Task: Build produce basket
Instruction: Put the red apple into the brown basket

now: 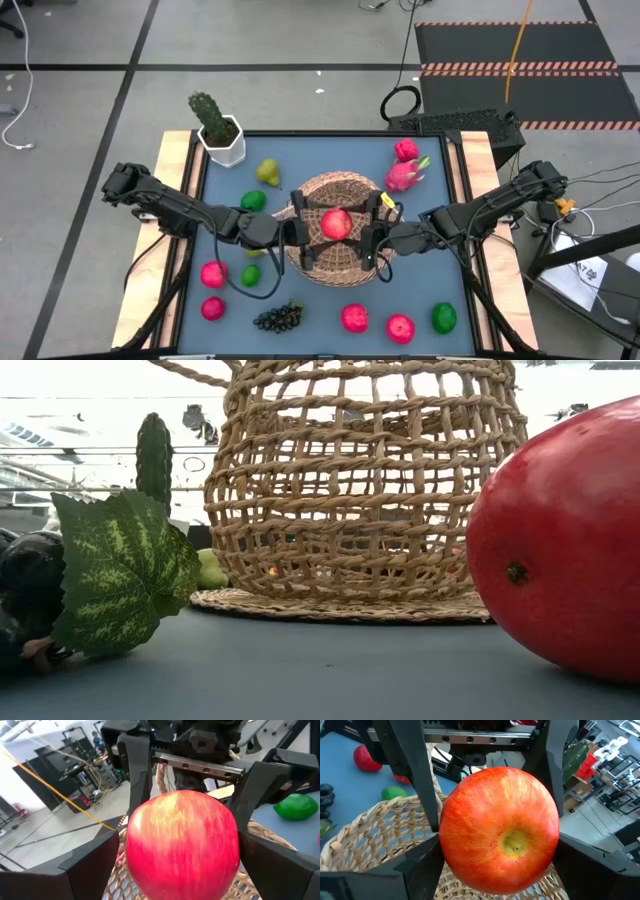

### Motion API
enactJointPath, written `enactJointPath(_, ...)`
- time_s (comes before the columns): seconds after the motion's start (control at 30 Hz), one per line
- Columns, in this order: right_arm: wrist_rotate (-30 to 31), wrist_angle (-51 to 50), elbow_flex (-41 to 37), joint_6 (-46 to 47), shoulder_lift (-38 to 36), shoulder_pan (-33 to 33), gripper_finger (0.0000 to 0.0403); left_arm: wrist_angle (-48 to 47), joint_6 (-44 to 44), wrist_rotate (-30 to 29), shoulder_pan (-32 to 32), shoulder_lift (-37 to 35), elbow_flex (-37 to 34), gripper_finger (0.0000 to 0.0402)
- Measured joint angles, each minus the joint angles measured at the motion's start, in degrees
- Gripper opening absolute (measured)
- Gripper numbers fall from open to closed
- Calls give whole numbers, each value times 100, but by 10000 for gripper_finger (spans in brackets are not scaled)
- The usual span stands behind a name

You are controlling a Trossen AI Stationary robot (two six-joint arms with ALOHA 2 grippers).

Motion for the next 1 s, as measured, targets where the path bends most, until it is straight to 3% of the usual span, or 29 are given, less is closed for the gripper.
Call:
enactJointPath(0.67, -6, 96, 0, 2, 0, 4, 329, 14, 122, 28, 5, 22, 2, 396)
enactJointPath(1.0, 11, 91, 0, 9, 0, 2, 329, 16, 284, -42, 2, 22, 2, 317)
